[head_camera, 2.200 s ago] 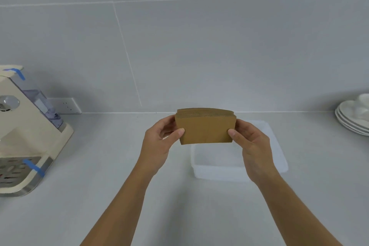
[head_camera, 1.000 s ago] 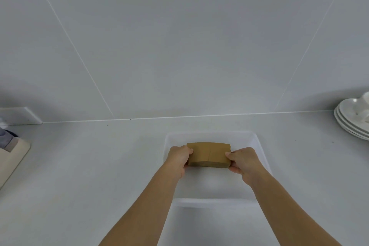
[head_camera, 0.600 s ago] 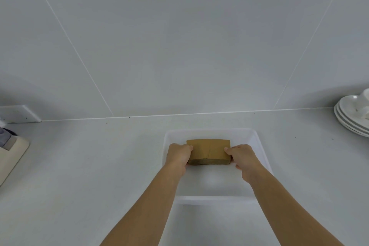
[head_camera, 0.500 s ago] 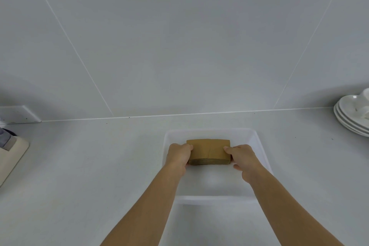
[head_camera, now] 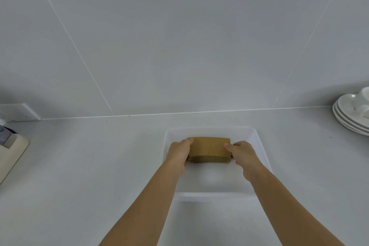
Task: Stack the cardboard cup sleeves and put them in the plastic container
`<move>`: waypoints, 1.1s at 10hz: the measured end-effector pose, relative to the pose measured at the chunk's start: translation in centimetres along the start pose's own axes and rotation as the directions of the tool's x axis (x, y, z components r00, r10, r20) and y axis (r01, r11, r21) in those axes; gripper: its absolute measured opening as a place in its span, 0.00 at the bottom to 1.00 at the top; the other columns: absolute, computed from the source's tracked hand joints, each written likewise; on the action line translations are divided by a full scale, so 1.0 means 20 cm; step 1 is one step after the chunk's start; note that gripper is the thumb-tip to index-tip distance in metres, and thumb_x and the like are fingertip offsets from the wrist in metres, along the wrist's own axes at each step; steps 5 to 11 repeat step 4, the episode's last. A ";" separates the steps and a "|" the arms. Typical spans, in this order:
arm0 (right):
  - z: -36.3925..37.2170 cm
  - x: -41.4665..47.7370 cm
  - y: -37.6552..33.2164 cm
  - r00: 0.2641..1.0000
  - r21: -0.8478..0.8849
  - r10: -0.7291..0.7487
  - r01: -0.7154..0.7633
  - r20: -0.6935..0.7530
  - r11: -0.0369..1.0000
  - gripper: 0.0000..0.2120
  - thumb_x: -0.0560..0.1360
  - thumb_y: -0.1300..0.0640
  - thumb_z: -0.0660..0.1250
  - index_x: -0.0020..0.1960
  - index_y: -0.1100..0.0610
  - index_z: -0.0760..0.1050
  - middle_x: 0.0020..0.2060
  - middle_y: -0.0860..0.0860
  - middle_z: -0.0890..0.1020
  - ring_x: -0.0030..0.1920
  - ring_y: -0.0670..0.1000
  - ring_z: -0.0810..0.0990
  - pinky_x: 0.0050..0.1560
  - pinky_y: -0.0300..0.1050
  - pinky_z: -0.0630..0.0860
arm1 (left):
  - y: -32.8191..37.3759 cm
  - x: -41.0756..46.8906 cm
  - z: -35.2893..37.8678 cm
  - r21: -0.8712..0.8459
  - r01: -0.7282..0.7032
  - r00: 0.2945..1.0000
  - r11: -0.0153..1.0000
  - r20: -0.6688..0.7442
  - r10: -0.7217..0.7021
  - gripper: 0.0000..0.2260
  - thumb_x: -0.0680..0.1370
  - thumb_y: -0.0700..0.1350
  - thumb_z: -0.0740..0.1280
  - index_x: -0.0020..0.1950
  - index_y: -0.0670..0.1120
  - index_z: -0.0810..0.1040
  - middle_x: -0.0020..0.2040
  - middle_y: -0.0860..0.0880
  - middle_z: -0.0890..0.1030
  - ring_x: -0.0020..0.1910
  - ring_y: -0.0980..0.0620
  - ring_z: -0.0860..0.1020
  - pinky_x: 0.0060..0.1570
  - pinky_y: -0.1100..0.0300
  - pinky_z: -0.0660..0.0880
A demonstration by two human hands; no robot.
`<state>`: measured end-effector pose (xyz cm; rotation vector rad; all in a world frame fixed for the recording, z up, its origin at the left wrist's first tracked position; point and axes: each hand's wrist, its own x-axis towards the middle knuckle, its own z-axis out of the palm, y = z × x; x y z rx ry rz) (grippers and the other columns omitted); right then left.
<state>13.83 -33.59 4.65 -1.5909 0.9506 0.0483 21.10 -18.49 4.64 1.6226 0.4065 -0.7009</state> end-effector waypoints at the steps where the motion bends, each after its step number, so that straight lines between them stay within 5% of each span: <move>1: -0.01 -0.03 -0.02 0.999 -0.006 -0.036 0.036 -0.028 0.999 0.08 0.75 0.52 0.62 0.44 0.57 0.69 0.41 0.50 0.69 0.41 0.50 0.70 0.43 0.41 0.65 | 0.03 -0.06 -0.01 0.023 -0.018 1.000 1.000 -0.007 0.018 0.19 0.76 0.49 0.64 0.63 0.40 0.72 0.58 0.43 0.77 0.52 0.46 0.74 0.51 0.57 0.70; 2: -0.05 -0.08 -0.06 0.990 -0.064 -0.125 0.121 -0.061 0.991 0.22 0.76 0.50 0.62 0.66 0.59 0.64 0.55 0.51 0.71 0.57 0.54 0.71 0.52 0.45 0.66 | 0.07 -0.11 -0.02 0.051 -0.047 0.999 0.998 -0.012 0.048 0.22 0.77 0.51 0.64 0.67 0.43 0.69 0.66 0.44 0.72 0.61 0.44 0.71 0.53 0.56 0.63; 4: -0.25 -0.31 -0.26 0.925 -0.040 -0.351 0.349 -0.146 0.936 0.18 0.74 0.51 0.65 0.61 0.57 0.69 0.51 0.53 0.77 0.48 0.54 0.80 0.52 0.51 0.75 | 0.21 -0.36 -0.07 0.131 -0.293 0.951 0.947 -0.056 0.303 0.28 0.77 0.55 0.61 0.74 0.47 0.59 0.75 0.48 0.63 0.72 0.46 0.63 0.66 0.50 0.62; 11: -0.25 -0.31 -0.26 0.925 -0.040 -0.351 0.349 -0.146 0.936 0.18 0.74 0.51 0.65 0.61 0.57 0.69 0.51 0.53 0.77 0.48 0.54 0.80 0.52 0.51 0.75 | 0.21 -0.36 -0.07 0.131 -0.293 0.951 0.947 -0.056 0.303 0.28 0.77 0.55 0.61 0.74 0.47 0.59 0.75 0.48 0.63 0.72 0.46 0.63 0.66 0.50 0.62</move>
